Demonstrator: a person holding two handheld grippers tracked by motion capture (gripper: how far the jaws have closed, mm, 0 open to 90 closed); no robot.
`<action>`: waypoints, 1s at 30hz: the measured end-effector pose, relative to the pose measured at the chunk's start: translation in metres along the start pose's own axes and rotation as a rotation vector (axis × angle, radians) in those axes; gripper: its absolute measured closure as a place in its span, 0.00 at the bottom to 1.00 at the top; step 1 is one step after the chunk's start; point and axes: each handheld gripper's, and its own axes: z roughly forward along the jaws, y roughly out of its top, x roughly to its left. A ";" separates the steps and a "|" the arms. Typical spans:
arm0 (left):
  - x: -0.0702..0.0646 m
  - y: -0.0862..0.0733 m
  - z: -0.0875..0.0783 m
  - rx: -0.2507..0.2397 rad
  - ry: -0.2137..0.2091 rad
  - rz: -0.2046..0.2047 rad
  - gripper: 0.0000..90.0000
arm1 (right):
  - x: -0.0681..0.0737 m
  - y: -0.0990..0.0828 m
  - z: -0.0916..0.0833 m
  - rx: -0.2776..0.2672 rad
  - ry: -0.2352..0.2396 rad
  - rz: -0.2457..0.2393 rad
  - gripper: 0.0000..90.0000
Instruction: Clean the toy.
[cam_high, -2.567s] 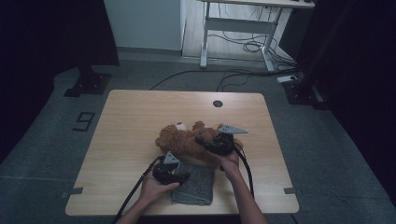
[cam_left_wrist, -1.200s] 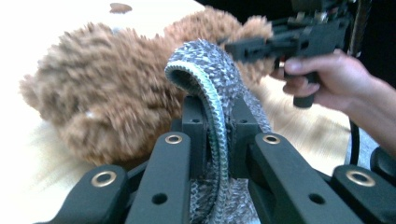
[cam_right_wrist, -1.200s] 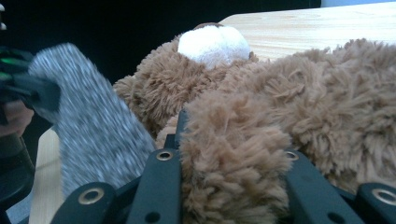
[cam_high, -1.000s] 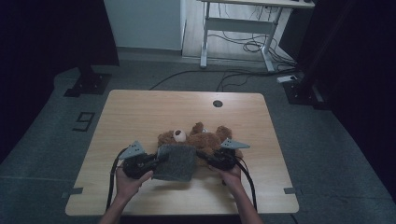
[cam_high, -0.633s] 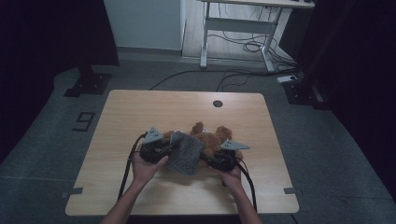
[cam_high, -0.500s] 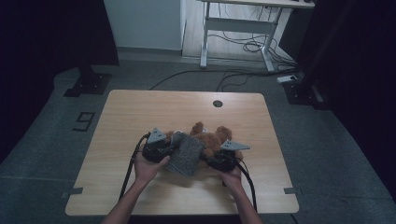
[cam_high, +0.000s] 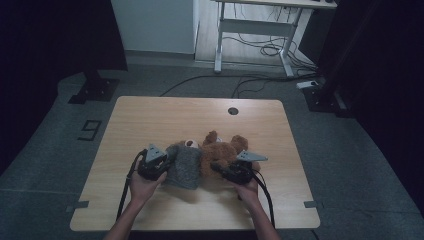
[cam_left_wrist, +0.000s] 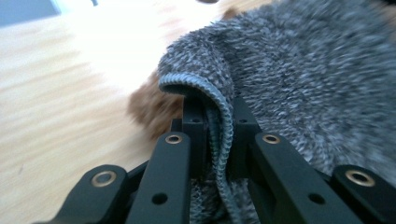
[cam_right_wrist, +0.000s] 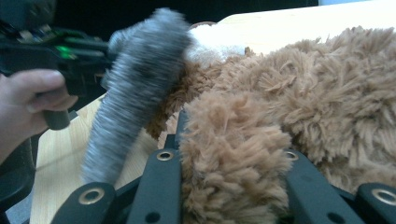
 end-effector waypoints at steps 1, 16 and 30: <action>0.003 -0.003 0.001 0.006 0.008 -0.008 0.90 | 0.000 0.000 0.000 0.000 0.000 0.001 0.82; 0.015 -0.011 -0.009 -0.022 -0.006 -0.087 0.90 | -0.003 -0.001 -0.002 -0.009 0.006 0.018 0.82; -0.069 0.053 0.026 -0.031 -0.092 0.112 0.90 | 0.000 -0.004 -0.002 -0.007 0.012 0.017 0.81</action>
